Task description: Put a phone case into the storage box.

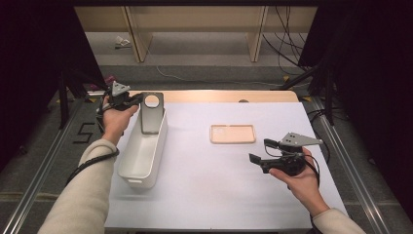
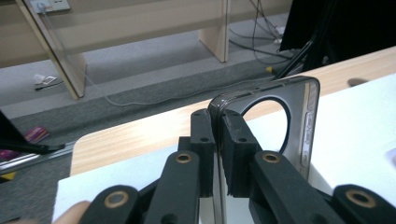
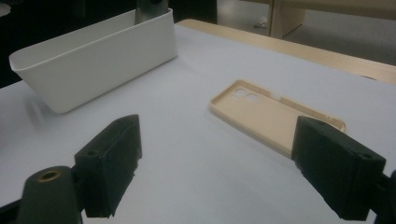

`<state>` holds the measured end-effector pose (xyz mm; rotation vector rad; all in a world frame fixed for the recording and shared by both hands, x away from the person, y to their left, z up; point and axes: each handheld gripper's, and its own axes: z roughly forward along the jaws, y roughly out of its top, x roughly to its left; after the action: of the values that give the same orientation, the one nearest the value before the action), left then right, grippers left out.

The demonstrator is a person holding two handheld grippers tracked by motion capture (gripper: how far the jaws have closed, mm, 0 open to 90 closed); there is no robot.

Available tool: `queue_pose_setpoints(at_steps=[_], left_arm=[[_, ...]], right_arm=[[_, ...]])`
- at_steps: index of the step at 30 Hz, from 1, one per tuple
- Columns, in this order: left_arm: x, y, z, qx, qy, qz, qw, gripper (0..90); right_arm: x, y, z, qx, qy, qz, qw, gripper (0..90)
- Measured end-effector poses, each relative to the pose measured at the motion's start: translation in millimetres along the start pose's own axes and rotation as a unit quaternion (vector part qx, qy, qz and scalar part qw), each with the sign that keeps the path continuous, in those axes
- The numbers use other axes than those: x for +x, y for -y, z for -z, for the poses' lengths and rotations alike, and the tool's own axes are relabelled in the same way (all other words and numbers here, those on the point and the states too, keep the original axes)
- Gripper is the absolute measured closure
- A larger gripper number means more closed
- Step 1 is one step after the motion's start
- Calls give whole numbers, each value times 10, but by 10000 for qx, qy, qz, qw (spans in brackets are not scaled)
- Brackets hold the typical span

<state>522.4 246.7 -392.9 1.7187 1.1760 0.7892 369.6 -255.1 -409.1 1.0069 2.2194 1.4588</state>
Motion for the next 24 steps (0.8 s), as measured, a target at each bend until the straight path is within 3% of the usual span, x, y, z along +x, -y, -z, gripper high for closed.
queue_pose_setpoints(at_steps=[9, 24], left_arm=[[10, 23, -25, 87, -87, -56, 9999, 831], [15, -2, -88, 230, -278, -356, 9987, 773]], right_arm=[[0, 0, -1, 7, 1, 4, 10000, 170], [-3, 4, -9, 5, -18, -22, 10000, 170]])
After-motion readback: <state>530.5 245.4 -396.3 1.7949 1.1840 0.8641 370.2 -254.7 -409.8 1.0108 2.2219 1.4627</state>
